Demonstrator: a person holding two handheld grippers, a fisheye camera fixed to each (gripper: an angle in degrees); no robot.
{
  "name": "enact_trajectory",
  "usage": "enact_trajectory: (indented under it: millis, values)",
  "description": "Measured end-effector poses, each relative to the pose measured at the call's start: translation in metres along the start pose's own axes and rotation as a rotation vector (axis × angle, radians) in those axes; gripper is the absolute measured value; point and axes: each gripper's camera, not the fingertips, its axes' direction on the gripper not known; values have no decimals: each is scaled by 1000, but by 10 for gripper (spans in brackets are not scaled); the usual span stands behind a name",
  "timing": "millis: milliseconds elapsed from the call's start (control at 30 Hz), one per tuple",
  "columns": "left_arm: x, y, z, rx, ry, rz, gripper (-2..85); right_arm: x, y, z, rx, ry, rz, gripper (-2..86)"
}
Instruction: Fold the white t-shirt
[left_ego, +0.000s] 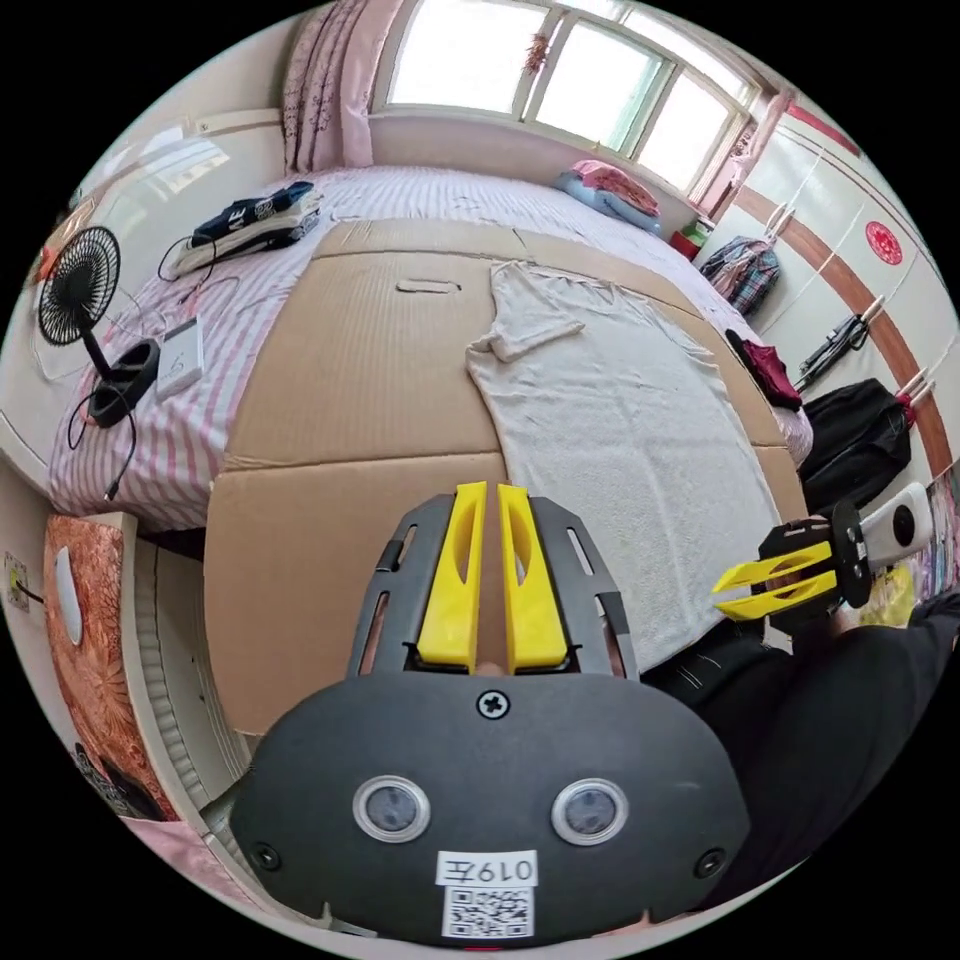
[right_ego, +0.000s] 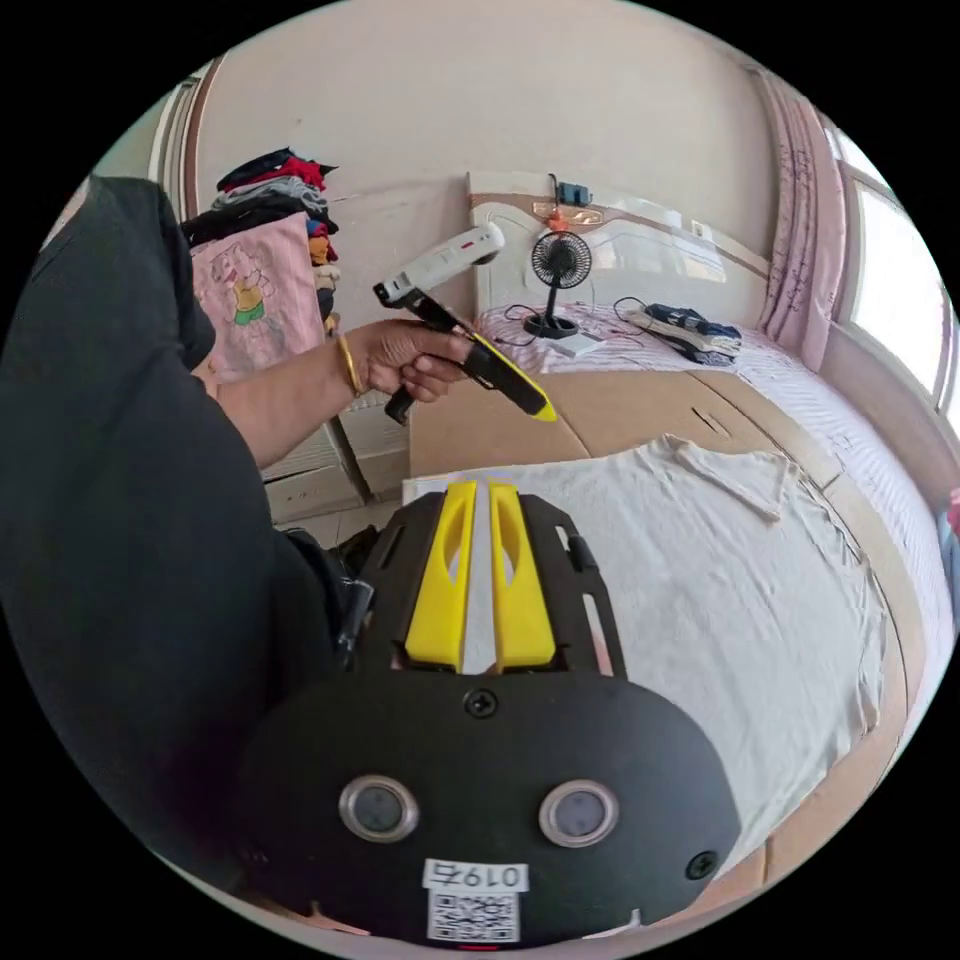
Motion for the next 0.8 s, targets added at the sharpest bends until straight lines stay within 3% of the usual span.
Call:
enact_trajectory:
  millis: [167,300,500,567,700,800]
  values:
    - [84,-77,32,103,-52,170,13,32,23,-72,54,85,172,-3]
    - [120,-156,83,83,-108,121,13,58,38,-135,65,286,284,-8]
    - [154,-216,150,-35,-82,40,10,113,65,-228,145,361,498,-9]
    - [179,-222,150,22,-85,74,10,134,70,-252,133,389,542,-9]
    - [275,-250,144,216,2,308,9,201,89,-318,201,509,764,-8]
    - [352,-305,161,226,151,482,8,246,103,-356,283,467,887,-7]
